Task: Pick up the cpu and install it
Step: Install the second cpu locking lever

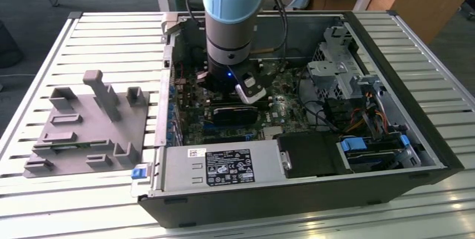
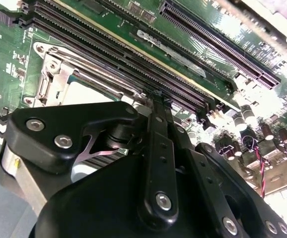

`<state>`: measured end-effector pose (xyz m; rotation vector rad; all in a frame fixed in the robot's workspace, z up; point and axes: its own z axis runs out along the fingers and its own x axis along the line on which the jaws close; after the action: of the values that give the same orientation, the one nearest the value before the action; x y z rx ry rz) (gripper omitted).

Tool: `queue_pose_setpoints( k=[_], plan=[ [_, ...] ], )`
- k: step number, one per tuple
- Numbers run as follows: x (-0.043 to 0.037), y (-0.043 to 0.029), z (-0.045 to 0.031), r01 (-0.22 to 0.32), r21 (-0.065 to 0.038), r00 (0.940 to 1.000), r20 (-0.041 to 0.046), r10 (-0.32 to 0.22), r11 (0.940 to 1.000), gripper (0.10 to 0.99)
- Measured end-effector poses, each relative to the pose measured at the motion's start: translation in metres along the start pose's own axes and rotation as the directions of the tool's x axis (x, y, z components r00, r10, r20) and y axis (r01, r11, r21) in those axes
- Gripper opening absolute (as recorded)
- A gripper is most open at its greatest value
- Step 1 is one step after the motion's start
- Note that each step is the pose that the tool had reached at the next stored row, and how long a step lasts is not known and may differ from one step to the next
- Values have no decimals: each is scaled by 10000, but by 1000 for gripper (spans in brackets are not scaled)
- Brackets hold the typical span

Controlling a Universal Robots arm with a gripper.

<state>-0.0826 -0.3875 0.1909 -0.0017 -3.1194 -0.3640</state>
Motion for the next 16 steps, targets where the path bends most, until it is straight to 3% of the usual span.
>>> queue_pose_setpoints(
  k=[12,16],
  plan=[
    [8,34,-146,0,-25,10000,2,0,10000,106],
    [8,46,-197,13,-46,10000,54,-13,10000,106]
  ],
)
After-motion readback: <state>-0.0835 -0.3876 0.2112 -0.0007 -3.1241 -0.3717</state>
